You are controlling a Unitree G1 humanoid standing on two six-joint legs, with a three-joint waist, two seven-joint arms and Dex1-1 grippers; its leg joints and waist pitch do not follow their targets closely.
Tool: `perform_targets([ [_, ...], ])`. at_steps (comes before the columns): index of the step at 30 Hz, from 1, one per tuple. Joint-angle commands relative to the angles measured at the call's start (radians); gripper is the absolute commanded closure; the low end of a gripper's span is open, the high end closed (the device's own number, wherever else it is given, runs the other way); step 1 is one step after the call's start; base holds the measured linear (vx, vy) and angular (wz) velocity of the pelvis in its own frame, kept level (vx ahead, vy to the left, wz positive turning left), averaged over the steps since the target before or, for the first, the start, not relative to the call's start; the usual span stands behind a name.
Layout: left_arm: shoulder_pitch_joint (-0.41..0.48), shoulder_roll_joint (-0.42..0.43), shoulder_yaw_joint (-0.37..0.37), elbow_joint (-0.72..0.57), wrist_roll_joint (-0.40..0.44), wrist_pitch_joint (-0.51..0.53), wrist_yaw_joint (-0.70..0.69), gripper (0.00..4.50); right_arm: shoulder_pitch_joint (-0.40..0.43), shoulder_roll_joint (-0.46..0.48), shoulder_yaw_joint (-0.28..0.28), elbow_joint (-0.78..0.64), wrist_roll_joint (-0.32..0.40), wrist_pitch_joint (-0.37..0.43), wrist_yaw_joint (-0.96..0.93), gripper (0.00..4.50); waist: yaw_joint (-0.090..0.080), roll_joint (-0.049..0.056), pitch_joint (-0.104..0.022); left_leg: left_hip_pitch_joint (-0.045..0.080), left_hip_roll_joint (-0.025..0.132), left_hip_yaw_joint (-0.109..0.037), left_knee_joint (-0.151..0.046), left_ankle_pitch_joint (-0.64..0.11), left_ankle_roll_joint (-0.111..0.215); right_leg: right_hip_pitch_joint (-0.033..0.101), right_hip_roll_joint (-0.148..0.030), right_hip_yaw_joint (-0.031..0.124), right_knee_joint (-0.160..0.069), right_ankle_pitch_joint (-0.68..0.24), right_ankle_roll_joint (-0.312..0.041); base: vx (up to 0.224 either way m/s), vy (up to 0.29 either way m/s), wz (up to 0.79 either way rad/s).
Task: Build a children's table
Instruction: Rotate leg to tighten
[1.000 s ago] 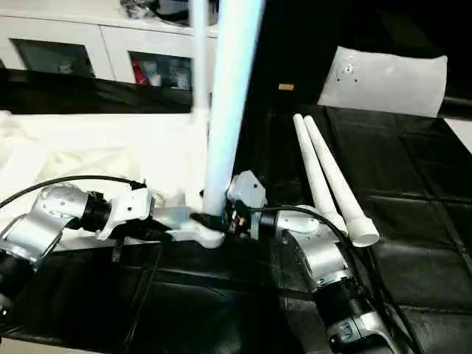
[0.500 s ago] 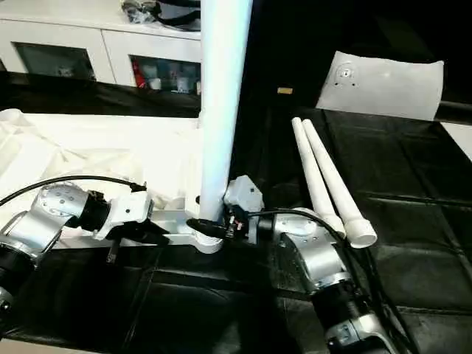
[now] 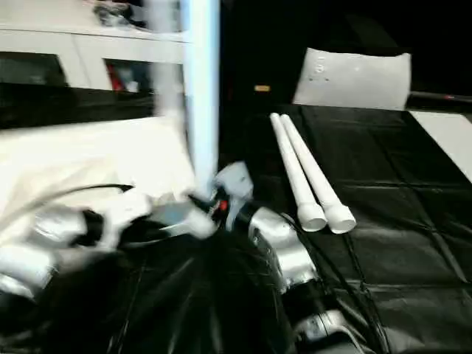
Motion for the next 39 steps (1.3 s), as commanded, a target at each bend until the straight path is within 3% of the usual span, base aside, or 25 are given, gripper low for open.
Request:
perform_targets([
  [1,-0.004,-0.069,-0.037,-0.111,0.007,0.060,0.056,4.50,0.005,0.034,0.004,0.143,-0.036,0.072,-0.108,2.60,0.001,0.012,-0.031,-0.004,0.051,-0.018,-0.080,-0.288,-0.023,0.014,-0.071,0.045,-0.092,-0.233,-0.190,0.000,0.000,0.00],
  [2,-0.003,-0.071,-0.037,-0.112,0.008,0.062,0.058,4.50,0.005,0.035,0.004,0.144,-0.036,0.072,-0.110,2.60,0.004,0.014,-0.031,-0.001,0.052,-0.018,-0.079,-0.282,-0.022,0.012,-0.072,0.045,-0.091,-0.224,-0.189,0.000,0.000,0.00],
  [4,-0.001,-0.108,-0.050,-0.140,0.034,0.120,0.118,4.50,-0.011,0.065,-0.007,0.171,-0.035,0.060,-0.152,2.60,0.005,0.000,-0.034,-0.009,0.050,-0.016,-0.076,-0.252,-0.011,0.017,-0.068,0.043,-0.087,-0.188,-0.179,0.000,0.000,0.00],
  [5,0.000,-0.114,-0.054,-0.142,0.043,0.130,0.131,4.50,-0.012,0.072,-0.009,0.173,-0.035,0.054,-0.161,2.60,0.007,0.006,-0.033,-0.008,0.050,-0.016,-0.076,-0.247,-0.011,0.014,-0.068,0.043,-0.086,-0.180,-0.174,0.000,0.000,0.00],
  [6,0.000,-0.115,-0.059,-0.142,0.054,0.141,0.149,4.50,-0.015,0.081,-0.013,0.179,-0.033,0.052,-0.170,2.60,0.007,-0.001,-0.033,-0.010,0.049,-0.016,-0.077,-0.246,-0.009,0.016,-0.067,0.041,-0.088,-0.183,-0.166,0.000,0.000,0.00],
  [9,-0.001,-0.090,-0.069,-0.138,0.082,0.148,0.173,4.50,-0.008,0.100,-0.011,0.186,-0.039,0.061,-0.172,2.60,0.005,0.005,-0.032,-0.008,0.049,-0.018,-0.080,-0.265,-0.012,0.012,-0.065,0.041,-0.088,-0.186,-0.156,0.000,0.000,0.00],
  [12,-0.003,-0.089,-0.066,-0.141,0.087,0.158,0.172,4.50,-0.014,0.104,-0.009,0.203,-0.046,0.054,-0.175,2.60,0.002,0.002,-0.030,-0.009,0.049,-0.020,-0.081,-0.297,-0.021,0.011,-0.066,0.041,-0.091,-0.218,-0.148,0.000,0.000,0.00],
  [16,-0.007,-0.076,-0.067,-0.146,0.096,0.184,0.169,4.50,-0.030,0.110,-0.019,0.236,-0.055,0.049,-0.201,2.60,-0.003,0.009,-0.029,-0.005,0.050,-0.023,-0.084,-0.340,-0.038,0.005,-0.066,0.041,-0.093,-0.250,-0.143,0.000,0.000,0.00],
  [17,-0.008,-0.073,-0.069,-0.146,0.096,0.188,0.170,4.50,-0.035,0.111,-0.026,0.243,-0.052,0.048,-0.203,2.60,-0.006,0.005,-0.028,-0.008,0.048,-0.023,-0.084,-0.350,-0.038,0.005,-0.066,0.041,-0.095,-0.264,-0.142,0.000,0.000,0.00],
  [19,-0.015,-0.065,-0.072,-0.137,0.094,0.192,0.181,4.50,-0.048,0.109,-0.038,0.253,-0.044,0.051,-0.192,1.90,-0.008,0.011,-0.027,-0.006,0.049,-0.025,-0.084,-0.369,-0.039,0.003,-0.067,0.043,-0.098,-0.289,-0.139,0.000,0.000,0.00],
  [22,-0.020,-0.064,-0.072,-0.130,0.096,0.190,0.182,4.50,-0.050,0.106,-0.047,0.255,-0.034,0.050,-0.184,1.70,-0.007,0.014,-0.032,-0.002,0.049,-0.022,-0.080,-0.352,-0.039,0.002,-0.067,0.044,-0.096,-0.244,-0.153,0.000,0.000,0.00],
  [24,-0.027,-0.063,-0.071,-0.115,0.105,0.185,0.186,4.50,-0.040,0.098,-0.057,0.241,-0.020,0.049,-0.168,1.55,-0.006,0.013,-0.030,-0.008,0.049,-0.022,-0.082,-0.312,-0.030,0.009,-0.063,0.041,-0.088,-0.165,-0.168,0.000,0.000,0.00],
  [26,-0.035,-0.062,-0.068,-0.102,0.106,0.180,0.188,4.50,-0.026,0.087,-0.058,0.223,-0.018,0.048,-0.159,1.41,-0.004,0.026,-0.034,-0.006,0.049,-0.020,-0.079,-0.285,-0.030,0.012,-0.062,0.041,-0.083,-0.106,-0.179,0.000,0.000,0.00],
  [29,-0.052,-0.054,-0.065,-0.072,0.104,0.163,0.186,4.50,0.002,0.066,-0.057,0.196,-0.030,0.049,-0.157,1.07,0.007,0.024,-0.036,-0.005,0.047,-0.016,-0.075,-0.242,-0.024,0.018,-0.061,0.040,-0.080,-0.030,-0.195,0.000,0.000,0.00],
  [31,-0.065,-0.045,-0.062,-0.052,0.101,0.148,0.183,4.50,0.032,0.041,-0.042,0.162,-0.045,0.024,-0.130,0.92,0.010,0.034,-0.035,-0.005,0.048,-0.017,-0.076,-0.243,-0.025,0.021,-0.063,0.039,-0.080,-0.034,-0.199,0.000,0.000,0.00],
  [32,-0.066,-0.044,-0.062,-0.050,0.101,0.146,0.182,4.50,0.034,0.039,-0.042,0.160,-0.046,0.022,-0.128,0.81,0.008,0.028,-0.033,-0.005,0.047,-0.016,-0.077,-0.247,-0.021,0.021,-0.060,0.038,-0.083,-0.045,-0.199,0.000,0.000,0.00],
  [33,-0.074,-0.035,-0.061,-0.033,0.100,0.131,0.175,4.50,0.059,0.026,-0.040,0.120,-0.040,0.029,-0.102,0.72,0.009,0.034,-0.033,-0.005,0.048,-0.017,-0.077,-0.256,-0.021,0.023,-0.063,0.038,-0.084,-0.071,-0.202,0.000,0.000,0.00],
  [35,-0.080,-0.027,-0.061,-0.017,0.099,0.118,0.164,4.50,0.091,0.008,-0.037,0.066,-0.027,0.044,-0.073,0.66,0.010,0.031,-0.029,-0.008,0.047,-0.017,-0.078,-0.267,-0.015,0.023,-0.064,0.040,-0.090,-0.115,-0.194,0.000,0.000,0.00],
  [37,-0.090,-0.013,-0.063,0.011,0.092,0.098,0.146,4.50,0.130,-0.017,-0.035,0.003,-0.016,0.052,-0.048,0.38,0.014,0.044,-0.028,-0.006,0.048,-0.019,-0.080,-0.281,-0.019,0.021,-0.066,0.041,-0.093,-0.154,-0.182,0.000,0.000,0.00],
  [39,-0.099,0.002,-0.073,0.039,0.084,0.065,0.120,4.50,0.159,-0.036,-0.049,-0.053,0.006,0.062,-0.026,0.20,0.013,0.041,-0.028,-0.006,0.046,-0.019,-0.080,-0.288,-0.017,0.021,-0.063,0.040,-0.096,-0.167,-0.177,0.000,0.000,0.00],
])
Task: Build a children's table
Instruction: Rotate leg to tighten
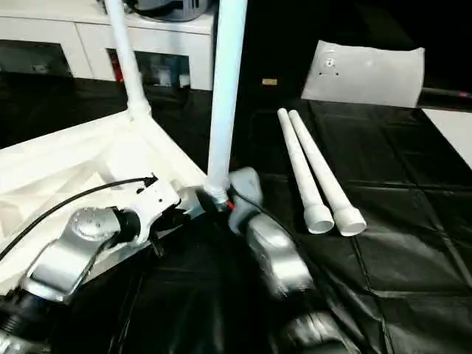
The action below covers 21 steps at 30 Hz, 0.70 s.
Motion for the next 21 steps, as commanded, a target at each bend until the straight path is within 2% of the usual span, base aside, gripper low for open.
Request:
perform_targets([
  [1,-0.017,0.031,-0.012,0.065,0.011,-0.051,-0.032,4.50,0.040,-0.035,-0.008,-0.080,0.031,0.031,0.052,0.20,0.000,0.022,-0.044,0.001,0.044,-0.018,-0.077,-0.278,-0.012,0.031,-0.065,0.042,-0.088,-0.170,-0.176,0.000,0.000,0.00],
  [4,-0.022,0.050,-0.024,0.094,0.008,-0.119,-0.071,4.50,0.064,-0.062,-0.013,-0.138,0.052,0.038,0.087,0.05,0.001,0.023,-0.049,0.000,0.046,-0.016,-0.070,-0.215,0.008,0.034,-0.066,0.041,-0.078,-0.077,-0.198,0.000,0.000,0.00],
  [5,-0.023,0.057,-0.028,0.104,0.006,-0.139,-0.085,4.50,0.071,-0.072,-0.016,-0.155,0.057,0.039,0.097,0.05,-0.002,0.023,-0.049,-0.003,0.046,-0.016,-0.070,-0.201,0.012,0.035,-0.067,0.041,-0.074,-0.059,-0.205,0.000,0.000,0.00],
  [6,-0.024,0.071,-0.034,0.124,0.004,-0.187,-0.117,4.50,0.084,-0.099,-0.017,-0.191,0.065,0.056,0.120,0.05,0.001,0.021,-0.047,-0.001,0.044,-0.016,-0.068,-0.184,0.020,0.038,-0.065,0.039,-0.077,-0.049,-0.206,0.000,0.000,0.00],
  [7,-0.024,0.071,-0.034,0.124,0.004,-0.187,-0.117,4.50,0.084,-0.099,-0.017,-0.191,0.065,0.056,0.120,0.05,0.000,0.024,-0.050,-0.002,0.045,-0.014,-0.065,-0.162,0.025,0.039,-0.067,0.040,-0.070,-0.017,-0.212,0.000,0.000,0.00],
  [9,-0.036,0.105,-0.052,0.185,-0.013,-0.311,-0.193,4.50,0.106,-0.158,-0.020,-0.268,0.080,0.091,0.175,0.05,0.002,0.023,-0.052,0.001,0.044,-0.013,-0.062,-0.140,0.036,0.041,-0.065,0.039,-0.069,0.018,-0.216,0.000,0.000,0.00],
  [10,-0.039,0.109,-0.050,0.198,-0.025,-0.333,-0.216,4.50,0.108,-0.174,-0.017,-0.282,0.082,0.091,0.194,0.05,0.004,0.024,-0.053,0.002,0.043,-0.012,-0.060,-0.123,0.045,0.041,-0.064,0.038,-0.065,0.050,-0.219,0.000,0.000,0.00],
  [12,-0.048,0.116,-0.049,0.226,-0.044,-0.378,-0.261,4.50,0.111,-0.201,-0.010,-0.307,0.085,0.098,0.224,0.05,0.007,0.023,-0.054,0.003,0.044,-0.010,-0.057,-0.106,0.052,0.041,-0.064,0.038,-0.062,0.082,-0.229,0.000,0.000,0.00],
  [14,-0.064,0.130,-0.050,0.267,-0.044,-0.415,-0.295,4.50,0.113,-0.229,0.004,-0.337,0.092,0.109,0.263,0.05,0.010,0.023,-0.052,0.005,0.045,-0.009,-0.058,-0.113,0.053,0.040,-0.065,0.037,-0.062,0.071,-0.234,0.000,0.000,0.00],
  [15,-0.069,0.137,-0.050,0.280,-0.042,-0.426,-0.303,4.50,0.113,-0.237,0.009,-0.344,0.093,0.113,0.274,0.05,0.012,0.023,-0.052,0.005,0.046,-0.009,-0.058,-0.122,0.050,0.041,-0.068,0.038,-0.062,0.055,-0.234,0.000,0.000,0.00],
  [17,-0.076,0.137,-0.040,0.299,-0.029,-0.432,-0.272,4.50,0.116,-0.249,0.014,-0.349,0.086,0.105,0.284,0.05,0.014,0.027,-0.052,0.006,0.048,-0.010,-0.059,-0.130,0.041,0.041,-0.069,0.037,-0.062,0.039,-0.237,0.000,0.000,0.00],
  [21,-0.069,0.122,-0.007,0.298,-0.042,-0.333,-0.214,4.50,0.127,-0.264,0.020,-0.362,0.079,0.101,0.287,0.05,0.016,0.024,-0.051,0.006,0.048,-0.009,-0.060,-0.142,0.027,0.042,-0.070,0.037,-0.062,0.023,-0.243,0.000,0.000,0.00],
])
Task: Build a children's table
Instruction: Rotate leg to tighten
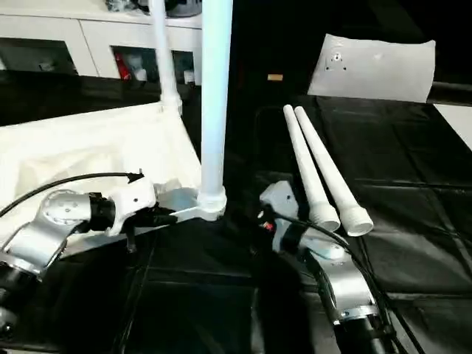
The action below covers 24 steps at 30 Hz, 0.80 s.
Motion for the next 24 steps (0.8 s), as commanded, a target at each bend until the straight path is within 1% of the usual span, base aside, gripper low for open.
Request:
perform_targets([
  [1,0.010,-0.005,-0.001,0.031,0.017,0.059,0.040,4.50,0.004,-0.012,0.005,-0.022,-0.001,-0.004,0.004,0.05,-0.002,0.012,-0.056,0.009,0.047,-0.009,-0.061,-0.146,0.023,0.042,-0.070,0.038,-0.061,0.011,-0.244,0.000,0.000,0.00],
  [3,0.005,-0.016,0.008,0.048,0.007,0.064,0.043,4.50,0.006,-0.010,0.005,-0.035,0.021,0.017,0.020,0.05,-0.003,0.011,-0.052,0.008,0.045,-0.010,-0.062,-0.178,0.017,0.041,-0.071,0.039,-0.068,-0.060,-0.236,0.000,0.000,0.00],
  [4,0.003,-0.026,0.014,0.061,0.001,0.065,0.046,4.50,0.013,-0.009,0.018,-0.056,0.028,0.036,0.036,0.05,-0.003,0.010,-0.052,0.010,0.046,-0.011,-0.063,-0.195,0.015,0.040,-0.071,0.040,-0.071,-0.095,-0.227,0.000,0.000,0.00],
  [5,0.001,-0.031,0.015,0.068,-0.001,0.057,0.045,4.06,0.021,-0.010,0.027,-0.072,0.033,0.045,0.047,0.00,-0.002,0.010,-0.052,0.010,0.047,-0.011,-0.064,-0.198,0.016,0.040,-0.072,0.041,-0.073,-0.106,-0.224,0.000,0.000,0.00],
  [6,0.000,-0.034,0.014,0.072,-0.001,0.053,0.045,3.95,0.027,-0.011,0.030,-0.080,0.036,0.049,0.054,0.00,-0.002,0.007,-0.052,0.010,0.047,-0.012,-0.064,-0.199,0.018,0.039,-0.072,0.041,-0.074,-0.117,-0.216,0.000,0.000,0.00],
  [9,-0.006,-0.042,0.008,0.089,0.014,0.056,0.064,3.88,0.028,-0.010,0.033,-0.072,0.020,0.033,0.043,0.00,0.001,0.009,-0.053,0.011,0.049,-0.013,-0.065,-0.193,0.016,0.036,-0.073,0.041,-0.073,-0.116,-0.213,0.000,0.000,0.00],
  [10,-0.012,-0.048,0.011,0.103,0.021,0.067,0.083,3.74,0.024,-0.008,0.030,-0.068,0.025,0.034,0.043,0.00,0.000,0.007,-0.053,0.009,0.047,-0.013,-0.065,-0.192,0.017,0.037,-0.072,0.040,-0.073,-0.120,-0.212,0.000,0.000,0.00],
  [12,-0.017,-0.049,0.009,0.109,0.025,0.070,0.089,3.52,0.023,-0.010,0.029,-0.071,0.032,0.040,0.046,0.00,0.001,0.007,-0.053,0.009,0.047,-0.012,-0.064,-0.197,0.015,0.036,-0.073,0.040,-0.074,-0.136,-0.209,0.000,0.000,0.00],
  [13,-0.023,-0.050,0.008,0.117,0.029,0.073,0.091,3.52,0.023,-0.011,0.027,-0.077,0.036,0.045,0.047,0.00,0.000,0.009,-0.052,0.008,0.046,-0.013,-0.065,-0.199,0.016,0.036,-0.072,0.040,-0.076,-0.149,-0.205,0.000,0.000,0.00],
  [16,-0.033,-0.055,0.012,0.135,0.033,0.071,0.098,3.52,0.024,-0.011,0.026,-0.083,0.037,0.050,0.047,0.00,0.000,0.007,-0.052,0.007,0.046,-0.014,-0.065,-0.205,0.014,0.036,-0.074,0.041,-0.079,-0.183,-0.194,0.000,0.000,0.00],
  [17,-0.038,-0.057,0.015,0.144,0.034,0.069,0.101,3.52,0.025,-0.012,0.027,-0.086,0.039,0.053,0.045,0.00,0.000,0.007,-0.052,0.008,0.046,-0.014,-0.065,-0.205,0.014,0.035,-0.073,0.040,-0.079,-0.189,-0.193,0.000,0.000,0.00],
  [18,-0.044,-0.060,0.016,0.154,0.031,0.064,0.097,3.76,0.025,-0.012,0.028,-0.089,0.037,0.053,0.042,0.00,0.000,0.010,-0.053,0.009,0.046,-0.014,-0.065,-0.207,0.013,0.033,-0.074,0.041,-0.080,-0.190,-0.192,0.000,0.000,0.00],
  [19,-0.050,-0.063,0.016,0.162,0.028,0.062,0.095,3.84,0.025,-0.012,0.029,-0.088,0.030,0.048,0.034,0.00,0.000,0.010,-0.052,0.008,0.046,-0.014,-0.066,-0.211,0.012,0.033,-0.073,0.041,-0.081,-0.197,-0.191,0.000,0.000,0.00],
  [22,-0.057,-0.067,0.008,0.166,0.015,0.062,0.068,3.91,0.023,-0.013,0.027,-0.088,0.018,0.049,0.014,0.00,-0.001,0.010,-0.053,0.008,0.046,-0.015,-0.066,-0.214,0.006,0.033,-0.074,0.041,-0.081,-0.198,-0.189,0.000,0.000,0.00],
  [24,-0.058,-0.067,0.002,0.166,0.013,0.074,0.054,4.23,0.023,-0.015,0.025,-0.090,0.008,0.055,-0.002,0.00,-0.001,0.010,-0.054,0.009,0.046,-0.014,-0.065,-0.206,0.006,0.033,-0.073,0.041,-0.080,-0.186,-0.192,0.000,0.000,0.00],
])
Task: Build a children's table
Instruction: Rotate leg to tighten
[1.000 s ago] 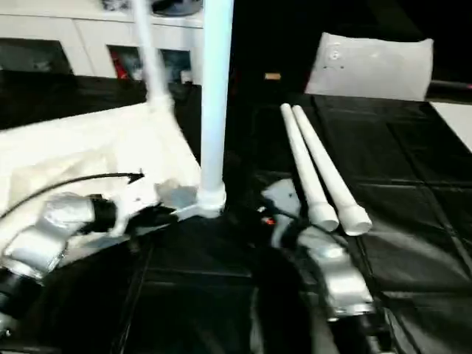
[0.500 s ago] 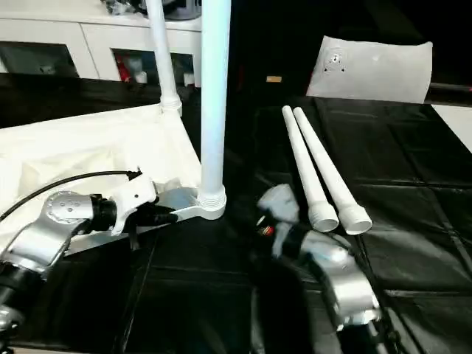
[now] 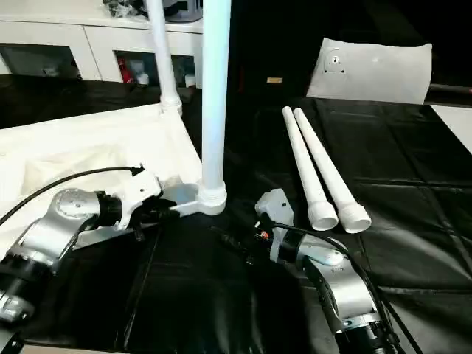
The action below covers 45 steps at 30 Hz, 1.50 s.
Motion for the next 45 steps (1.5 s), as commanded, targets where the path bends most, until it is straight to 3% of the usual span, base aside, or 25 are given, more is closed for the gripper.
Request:
perform_targets([
  [1,0.007,0.000,-0.022,0.034,0.011,0.025,-0.011,4.23,-0.011,-0.011,-0.011,-0.022,-0.015,0.012,-0.016,0.00,-0.001,0.007,-0.053,0.004,0.046,-0.015,-0.068,-0.202,0.006,0.031,-0.072,0.040,-0.081,-0.182,-0.194,0.000,0.000,0.00],
  [6,-0.014,-0.004,-0.047,0.077,0.033,-0.014,-0.034,4.45,-0.036,-0.021,-0.028,0.014,-0.032,-0.015,-0.033,0.00,-0.001,0.007,-0.057,0.002,0.044,-0.013,-0.063,-0.158,0.020,0.035,-0.070,0.038,-0.073,-0.085,-0.211,0.000,0.000,0.00],
  [9,-0.021,0.001,-0.065,0.089,0.037,-0.058,-0.074,4.45,-0.049,-0.028,-0.032,0.024,-0.030,-0.022,-0.028,0.00,0.000,0.008,-0.057,0.004,0.046,-0.012,-0.063,-0.174,0.021,0.035,-0.072,0.038,-0.074,-0.104,-0.215,0.000,0.000,0.00],
  [11,-0.021,0.013,-0.082,0.089,0.036,-0.115,-0.127,4.45,-0.065,-0.036,-0.031,0.031,-0.023,-0.019,-0.010,0.00,0.000,0.000,-0.058,0.002,0.045,-0.013,-0.063,-0.161,0.027,0.038,-0.072,0.038,-0.074,-0.093,-0.212,0.000,0.000,0.00],
  [12,-0.021,0.019,-0.089,0.089,0.034,-0.143,-0.157,4.45,-0.073,-0.042,-0.028,0.035,-0.019,-0.017,-0.001,0.00,0.001,0.004,-0.061,0.001,0.045,-0.013,-0.061,-0.142,0.032,0.039,-0.073,0.037,-0.069,-0.062,-0.217,0.000,0.000,0.00],
  [13,-0.024,0.024,-0.094,0.086,0.022,-0.170,-0.205,4.45,-0.092,-0.053,-0.021,0.044,-0.010,-0.016,0.032,0.00,-0.001,-0.004,-0.063,0.000,0.045,-0.011,-0.058,-0.115,0.042,0.041,-0.071,0.037,-0.064,-0.009,-0.225,0.000,0.000,0.00],
  [17,-0.038,0.032,-0.115,0.089,0.021,-0.217,-0.262,4.45,-0.126,-0.074,-0.002,0.061,0.009,-0.016,0.118,0.00,0.005,0.002,-0.064,0.001,0.047,-0.008,-0.053,-0.084,0.075,0.041,-0.074,0.035,-0.056,0.053,-0.250,0.000,0.000,0.00],
  [19,-0.048,0.034,-0.123,0.093,0.014,-0.235,-0.302,4.45,-0.146,-0.101,0.027,0.073,0.014,-0.019,0.200,0.00,0.014,0.000,-0.064,0.005,0.050,-0.006,-0.052,-0.091,0.084,0.039,-0.075,0.035,-0.056,0.045,-0.260,0.000,0.000,0.00],
  [23,-0.055,0.037,-0.130,0.095,0.006,-0.278,-0.345,4.45,-0.171,-0.122,0.066,0.102,-0.014,-0.051,0.259,0.00,0.026,0.001,-0.063,0.006,0.052,-0.006,-0.053,-0.107,0.071,0.037,-0.077,0.033,-0.056,0.015,-0.257,0.000,0.000,0.00],
  [29,-0.052,0.047,-0.141,0.080,0.008,-0.309,-0.409,4.45,-0.237,-0.114,0.091,0.199,-0.037,-0.083,0.306,0.00,0.028,0.000,-0.061,0.006,0.053,-0.006,-0.054,-0.143,0.044,0.033,-0.079,0.033,-0.060,-0.054,-0.251,0.000,0.000,0.00],
  [36,-0.039,0.058,-0.145,0.063,0.007,-0.307,-0.423,4.50,-0.264,-0.103,0.111,0.254,-0.030,-0.097,0.357,0.50,0.031,-0.002,-0.066,0.000,0.052,-0.006,-0.050,-0.097,0.063,0.038,-0.077,0.029,-0.048,0.029,-0.263,0.000,0.000,0.00],
  [38,-0.038,0.060,-0.145,0.064,0.008,-0.307,-0.426,4.50,-0.267,-0.100,0.117,0.255,-0.023,-0.086,0.376,0.76,0.031,-0.007,-0.066,0.000,0.052,-0.005,-0.049,-0.098,0.068,0.038,-0.078,0.029,-0.049,0.024,-0.264,0.000,0.000,0.00],
  [39,-0.038,0.062,-0.145,0.065,0.010,-0.307,-0.429,4.50,-0.269,-0.098,0.120,0.257,-0.018,-0.081,0.388,0.83,0.033,-0.003,-0.065,-0.001,0.052,-0.006,-0.050,-0.099,0.068,0.039,-0.079,0.028,-0.049,0.014,-0.263,0.000,0.000,0.00],
  [45,-0.034,0.067,-0.142,0.063,0.007,-0.304,-0.442,4.50,-0.280,-0.086,0.125,0.284,-0.014,-0.075,0.417,1.33,0.034,-0.004,-0.065,0.001,0.054,-0.006,-0.051,-0.103,0.060,0.037,-0.080,0.027,-0.049,-0.002,-0.264,0.000,0.000,0.00],
])
